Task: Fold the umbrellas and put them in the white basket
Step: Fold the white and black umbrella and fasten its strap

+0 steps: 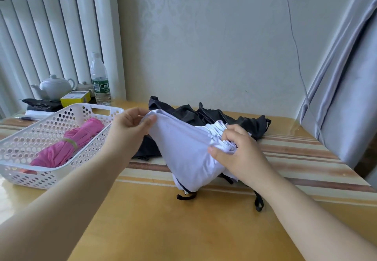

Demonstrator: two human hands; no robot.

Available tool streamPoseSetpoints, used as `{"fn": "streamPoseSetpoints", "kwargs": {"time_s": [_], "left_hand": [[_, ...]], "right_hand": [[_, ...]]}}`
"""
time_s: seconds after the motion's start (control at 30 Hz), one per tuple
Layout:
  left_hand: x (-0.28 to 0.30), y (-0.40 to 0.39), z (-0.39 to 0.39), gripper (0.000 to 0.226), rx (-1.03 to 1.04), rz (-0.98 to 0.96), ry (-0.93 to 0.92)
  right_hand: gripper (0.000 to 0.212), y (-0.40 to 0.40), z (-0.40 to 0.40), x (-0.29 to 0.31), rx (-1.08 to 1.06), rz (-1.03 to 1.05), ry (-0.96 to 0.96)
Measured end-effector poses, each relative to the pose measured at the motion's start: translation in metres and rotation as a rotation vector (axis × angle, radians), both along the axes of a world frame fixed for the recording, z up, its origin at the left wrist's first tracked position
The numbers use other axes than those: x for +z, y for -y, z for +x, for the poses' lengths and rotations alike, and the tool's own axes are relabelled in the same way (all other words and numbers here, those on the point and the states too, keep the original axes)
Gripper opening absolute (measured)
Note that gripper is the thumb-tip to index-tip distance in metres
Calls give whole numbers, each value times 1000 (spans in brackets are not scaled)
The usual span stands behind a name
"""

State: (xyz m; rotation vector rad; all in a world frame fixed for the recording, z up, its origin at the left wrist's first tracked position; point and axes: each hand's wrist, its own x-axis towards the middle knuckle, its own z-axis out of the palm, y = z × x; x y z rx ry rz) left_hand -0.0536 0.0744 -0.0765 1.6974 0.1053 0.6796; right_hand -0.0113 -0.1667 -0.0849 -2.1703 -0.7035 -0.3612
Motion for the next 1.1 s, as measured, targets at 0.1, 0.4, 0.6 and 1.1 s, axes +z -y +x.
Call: {"fn": "streamPoseSetpoints", "kwargs": {"time_s": [0.1,0.4,0.6,1.1], "left_hand": [[-8,18,-14,14,199,94,-30],[-49,57,-29,58,-70,384,-428],[-14,28,-3,81,-368,14,-505],[-6,23,13,24,-263,-29,-113]], "right_hand": [[39,2,3,-5,-16,90,-17],[37,-8,12,-4,-40,442,-102],[31,-20,23,8,69,694,-261],[56,-11,33,6,176,545,-534]]}}
